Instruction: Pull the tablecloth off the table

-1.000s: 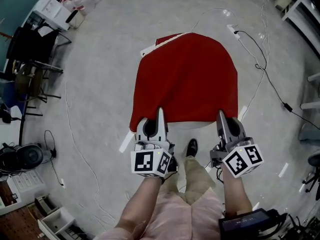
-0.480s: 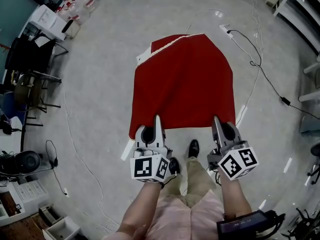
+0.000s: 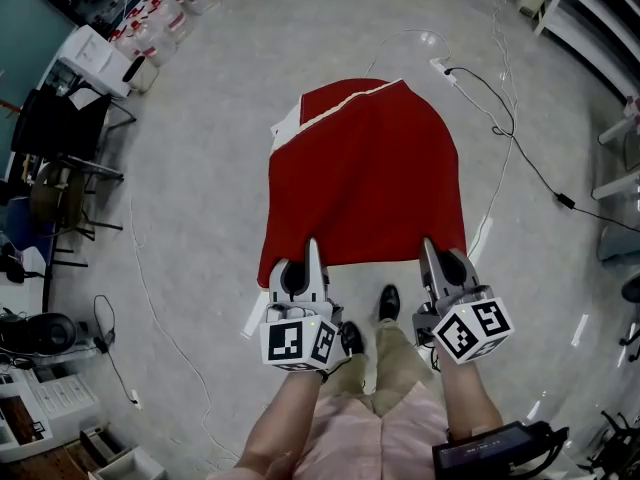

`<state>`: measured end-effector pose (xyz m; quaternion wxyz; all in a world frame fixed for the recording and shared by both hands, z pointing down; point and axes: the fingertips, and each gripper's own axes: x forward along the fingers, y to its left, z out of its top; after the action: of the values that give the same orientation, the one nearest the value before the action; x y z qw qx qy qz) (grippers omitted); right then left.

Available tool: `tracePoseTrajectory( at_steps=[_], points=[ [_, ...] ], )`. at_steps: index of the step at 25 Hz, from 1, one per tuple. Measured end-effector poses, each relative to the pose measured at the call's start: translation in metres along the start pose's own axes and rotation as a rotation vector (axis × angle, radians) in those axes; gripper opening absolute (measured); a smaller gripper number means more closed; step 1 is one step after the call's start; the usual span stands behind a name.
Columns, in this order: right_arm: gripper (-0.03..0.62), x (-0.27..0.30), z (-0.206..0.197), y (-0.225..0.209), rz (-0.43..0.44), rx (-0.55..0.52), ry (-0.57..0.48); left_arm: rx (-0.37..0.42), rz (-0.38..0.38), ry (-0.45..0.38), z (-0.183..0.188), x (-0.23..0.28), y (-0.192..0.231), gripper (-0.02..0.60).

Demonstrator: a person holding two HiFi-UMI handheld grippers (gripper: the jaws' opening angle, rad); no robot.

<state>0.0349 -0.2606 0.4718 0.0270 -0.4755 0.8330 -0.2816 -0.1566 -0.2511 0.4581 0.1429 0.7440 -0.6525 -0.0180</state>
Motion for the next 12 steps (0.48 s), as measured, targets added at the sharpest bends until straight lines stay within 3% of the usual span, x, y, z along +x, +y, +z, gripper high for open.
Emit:
tracePoseTrajectory(
  at_steps=[12],
  points=[
    [0.025, -0.01, -0.001, -0.011, -0.007, -0.002, -0.034, 0.022, -0.026, -0.02, -0.002, 0.001, -0.014, 0.04]
  ],
)
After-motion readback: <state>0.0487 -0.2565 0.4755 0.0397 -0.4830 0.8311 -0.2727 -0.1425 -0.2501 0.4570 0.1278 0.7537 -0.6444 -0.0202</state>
